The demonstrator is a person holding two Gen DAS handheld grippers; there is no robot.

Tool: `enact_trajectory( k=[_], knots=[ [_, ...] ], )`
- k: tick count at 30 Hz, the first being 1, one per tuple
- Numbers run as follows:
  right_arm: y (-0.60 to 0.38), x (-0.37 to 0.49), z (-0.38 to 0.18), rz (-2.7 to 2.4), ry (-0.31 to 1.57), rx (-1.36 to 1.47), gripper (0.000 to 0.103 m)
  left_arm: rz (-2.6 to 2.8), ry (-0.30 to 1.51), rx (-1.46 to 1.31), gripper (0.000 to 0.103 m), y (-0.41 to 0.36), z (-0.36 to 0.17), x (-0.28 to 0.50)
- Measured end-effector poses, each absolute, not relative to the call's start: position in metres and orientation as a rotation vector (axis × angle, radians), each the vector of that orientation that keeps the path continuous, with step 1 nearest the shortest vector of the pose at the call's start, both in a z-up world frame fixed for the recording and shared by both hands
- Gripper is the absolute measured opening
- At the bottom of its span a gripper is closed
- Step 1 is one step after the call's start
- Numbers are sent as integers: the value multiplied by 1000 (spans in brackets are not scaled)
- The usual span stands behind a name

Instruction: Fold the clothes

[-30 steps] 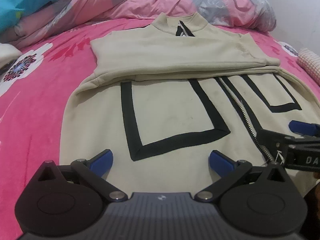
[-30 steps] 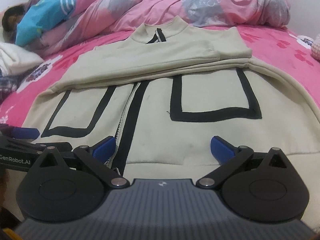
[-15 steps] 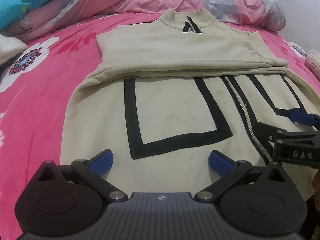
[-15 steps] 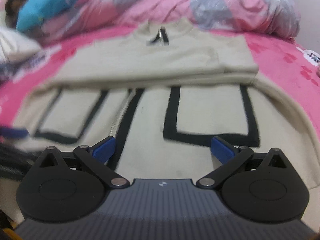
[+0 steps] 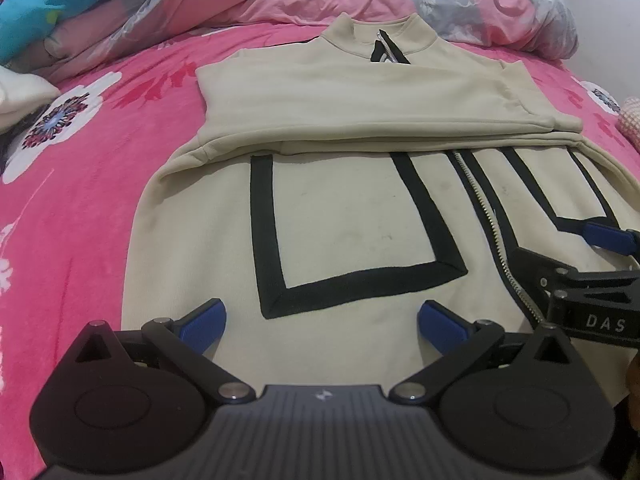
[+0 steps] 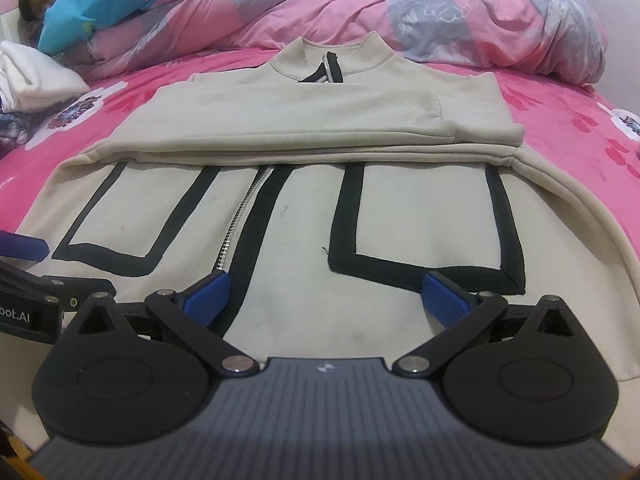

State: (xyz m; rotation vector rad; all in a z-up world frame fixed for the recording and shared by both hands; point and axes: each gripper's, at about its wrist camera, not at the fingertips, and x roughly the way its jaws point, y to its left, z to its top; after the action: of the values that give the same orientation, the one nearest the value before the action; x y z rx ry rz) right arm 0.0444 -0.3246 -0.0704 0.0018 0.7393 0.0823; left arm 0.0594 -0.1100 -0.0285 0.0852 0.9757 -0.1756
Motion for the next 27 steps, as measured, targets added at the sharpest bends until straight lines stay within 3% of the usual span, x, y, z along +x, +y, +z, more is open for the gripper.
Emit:
enact_trajectory(
  k=[27],
  knots=[
    [-324,40,-74,80,708,1,102,-153,918,89,103,-113,-33,52]
  ],
)
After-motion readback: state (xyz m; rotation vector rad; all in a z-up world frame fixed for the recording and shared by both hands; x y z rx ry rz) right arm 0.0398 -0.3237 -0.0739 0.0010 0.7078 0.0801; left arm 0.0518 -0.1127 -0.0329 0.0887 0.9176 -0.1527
